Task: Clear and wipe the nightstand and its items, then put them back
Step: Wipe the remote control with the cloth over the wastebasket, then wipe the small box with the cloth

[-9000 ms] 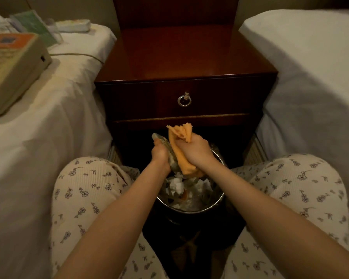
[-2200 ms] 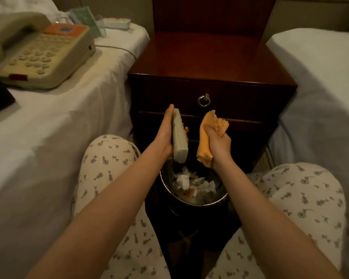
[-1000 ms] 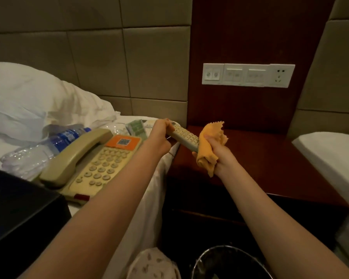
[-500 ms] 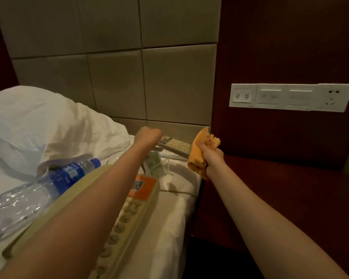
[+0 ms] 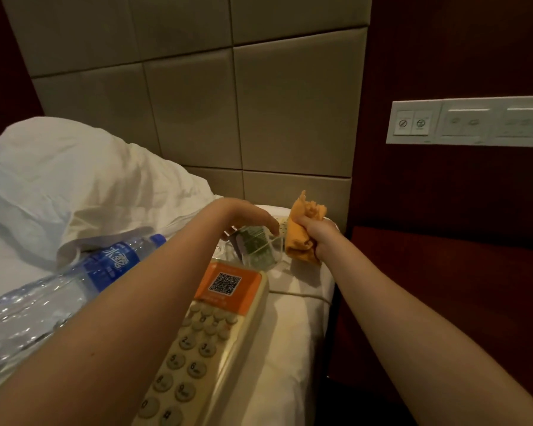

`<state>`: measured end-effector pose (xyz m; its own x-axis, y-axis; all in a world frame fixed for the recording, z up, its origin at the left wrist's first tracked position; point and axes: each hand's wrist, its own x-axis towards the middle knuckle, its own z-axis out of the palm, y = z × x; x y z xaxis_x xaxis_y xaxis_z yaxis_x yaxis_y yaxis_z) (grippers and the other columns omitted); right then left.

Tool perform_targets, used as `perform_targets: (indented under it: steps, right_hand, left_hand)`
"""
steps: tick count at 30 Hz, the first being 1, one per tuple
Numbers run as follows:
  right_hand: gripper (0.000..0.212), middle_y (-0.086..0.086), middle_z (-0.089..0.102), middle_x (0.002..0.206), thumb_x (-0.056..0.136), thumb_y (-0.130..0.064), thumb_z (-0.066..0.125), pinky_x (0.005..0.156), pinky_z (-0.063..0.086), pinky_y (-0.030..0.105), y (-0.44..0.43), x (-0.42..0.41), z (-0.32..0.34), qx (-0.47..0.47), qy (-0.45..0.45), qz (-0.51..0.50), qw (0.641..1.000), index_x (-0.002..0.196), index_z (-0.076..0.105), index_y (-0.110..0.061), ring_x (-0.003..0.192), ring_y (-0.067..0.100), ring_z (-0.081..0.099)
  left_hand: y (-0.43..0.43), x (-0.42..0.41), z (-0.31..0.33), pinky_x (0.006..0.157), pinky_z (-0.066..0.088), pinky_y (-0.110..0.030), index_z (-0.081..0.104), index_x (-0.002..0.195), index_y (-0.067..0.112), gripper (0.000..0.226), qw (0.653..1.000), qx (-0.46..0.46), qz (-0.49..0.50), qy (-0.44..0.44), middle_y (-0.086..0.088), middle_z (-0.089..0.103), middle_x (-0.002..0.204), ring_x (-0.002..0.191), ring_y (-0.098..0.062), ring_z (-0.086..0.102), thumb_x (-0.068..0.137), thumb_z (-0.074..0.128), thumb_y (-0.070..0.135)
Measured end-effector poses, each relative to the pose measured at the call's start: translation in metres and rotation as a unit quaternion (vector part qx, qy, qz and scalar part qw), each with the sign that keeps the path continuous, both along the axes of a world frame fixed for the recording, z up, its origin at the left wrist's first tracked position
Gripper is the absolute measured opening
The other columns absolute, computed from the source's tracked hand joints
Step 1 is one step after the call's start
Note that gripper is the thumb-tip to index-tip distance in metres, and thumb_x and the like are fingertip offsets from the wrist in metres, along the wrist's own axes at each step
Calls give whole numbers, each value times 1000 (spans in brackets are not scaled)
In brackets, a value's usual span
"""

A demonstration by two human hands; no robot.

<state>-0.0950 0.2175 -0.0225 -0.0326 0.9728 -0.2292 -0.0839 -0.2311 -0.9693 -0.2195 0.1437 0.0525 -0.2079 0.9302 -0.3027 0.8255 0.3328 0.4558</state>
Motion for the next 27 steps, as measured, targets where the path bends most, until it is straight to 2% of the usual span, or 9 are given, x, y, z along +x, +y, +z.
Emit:
perform_targets:
  steps: [3, 6, 9, 11, 13, 15, 20, 23, 27]
  right_hand:
    - [50, 16, 59, 122, 84, -23, 68, 100, 45, 45, 0, -1, 6, -9, 5, 0, 1000, 127, 51, -4, 111, 32, 58]
    - [51, 15, 60, 120, 83, -24, 69, 99, 46, 46, -1, 2, 11, -8, -8, -5, 1000, 126, 51, -5, 109, 32, 59]
    - [52, 14, 60, 120, 82, -27, 70, 97, 47, 45, -8, 14, 16, -1, -31, -23, 999, 125, 51, -6, 108, 33, 59]
    - [52, 14, 59, 122, 83, -25, 69, 96, 47, 42, -16, 25, 21, 11, -37, -34, 999, 126, 49, -5, 109, 32, 58]
    - [52, 15, 57, 124, 85, -23, 67, 93, 47, 41, -27, 38, 27, 18, -25, -43, 999, 130, 47, -3, 112, 32, 56]
    - [58, 16, 55, 127, 85, -25, 67, 92, 46, 41, -41, 51, 34, 15, -10, -47, 999, 134, 42, -4, 114, 32, 55]
    - [63, 16, 56, 126, 84, -29, 67, 89, 48, 41, -82, 86, 46, 13, 2, -52, 999, 136, 40, -5, 111, 31, 57]
    - [60, 15, 57, 124, 84, -31, 66, 88, 47, 40, -111, 112, 48, 23, -28, -48, 998, 134, 43, -7, 108, 30, 57]
    - [59, 12, 59, 112, 86, -33, 65, 83, 47, 40, -152, 155, 38, 22, -60, -31, 997, 133, 44, -6, 91, 25, 56]
  left_hand:
    - [-5, 2, 1, 91, 45, -31, 47, 127, 8, 55, 999, -21, -21, 43, -11, 57, 124, 101, -22, 56, 84, 65, 37]
    - [-9, 7, -3, 85, 47, -30, 48, 125, 4, 53, 997, -8, -28, 70, -12, 62, 120, 105, -25, 62, 83, 69, 28]
    - [-12, 11, -8, 84, 51, -31, 56, 116, 3, 53, 995, 41, -14, 94, -11, 62, 101, 91, -24, 63, 74, 77, 28]
    - [-13, 13, -6, 76, 52, -30, 60, 106, 3, 50, 992, 79, -7, 99, -7, 59, 91, 80, -21, 60, 69, 81, 29]
    - [-18, 18, 0, 65, 50, -26, 60, 96, 5, 44, 989, 112, -7, 99, -7, 57, 88, 75, -20, 57, 67, 82, 31]
    - [-26, 26, 9, 65, 46, -27, 57, 91, 7, 42, 985, 138, -14, 101, -7, 54, 89, 78, -19, 55, 68, 80, 34]
    - [-49, 59, 21, 60, 45, -24, 61, 108, 1, 52, 982, 159, -63, 76, -7, 56, 94, 83, -19, 55, 72, 77, 35]
    - [-66, 84, 18, 65, 46, -26, 64, 108, 1, 50, 979, 160, -102, 78, -7, 57, 94, 84, -19, 54, 72, 77, 33]
    - [-94, 118, 7, 65, 46, -25, 68, 103, 4, 41, 973, 163, -159, 49, -7, 62, 93, 84, -18, 56, 71, 78, 29]
